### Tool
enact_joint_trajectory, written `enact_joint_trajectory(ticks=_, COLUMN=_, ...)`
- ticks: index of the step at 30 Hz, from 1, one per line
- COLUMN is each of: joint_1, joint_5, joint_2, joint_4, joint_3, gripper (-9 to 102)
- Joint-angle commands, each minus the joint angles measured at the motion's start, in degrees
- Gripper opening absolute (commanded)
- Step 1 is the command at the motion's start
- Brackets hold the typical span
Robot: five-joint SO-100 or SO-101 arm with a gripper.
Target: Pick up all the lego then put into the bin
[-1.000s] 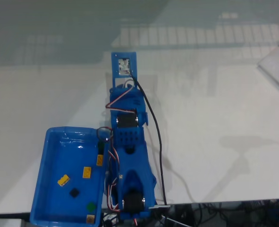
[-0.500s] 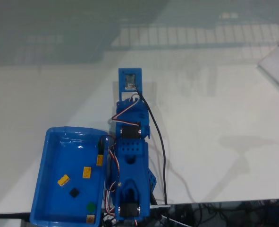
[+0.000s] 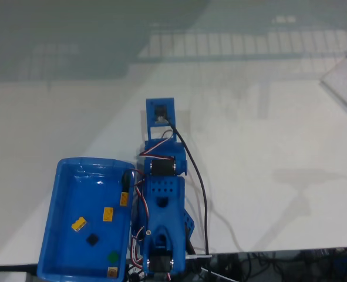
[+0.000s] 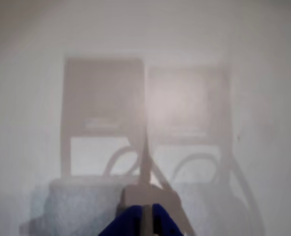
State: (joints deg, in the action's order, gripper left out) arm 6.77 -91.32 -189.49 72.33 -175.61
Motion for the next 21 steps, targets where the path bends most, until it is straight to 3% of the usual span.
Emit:
enact_joint_trajectory(ticks=1, joint_1=-0.18, joint_5=-1.14, joint_2=-0.97, joint_4=1.76, joint_3=-1.93, gripper=0)
enact_joint_trajectory(ticks=21, joint_1=0.35, joint_5=-3.52, joint_2=0.18, joint_4=2.20, joint_3=-1.93, gripper=0)
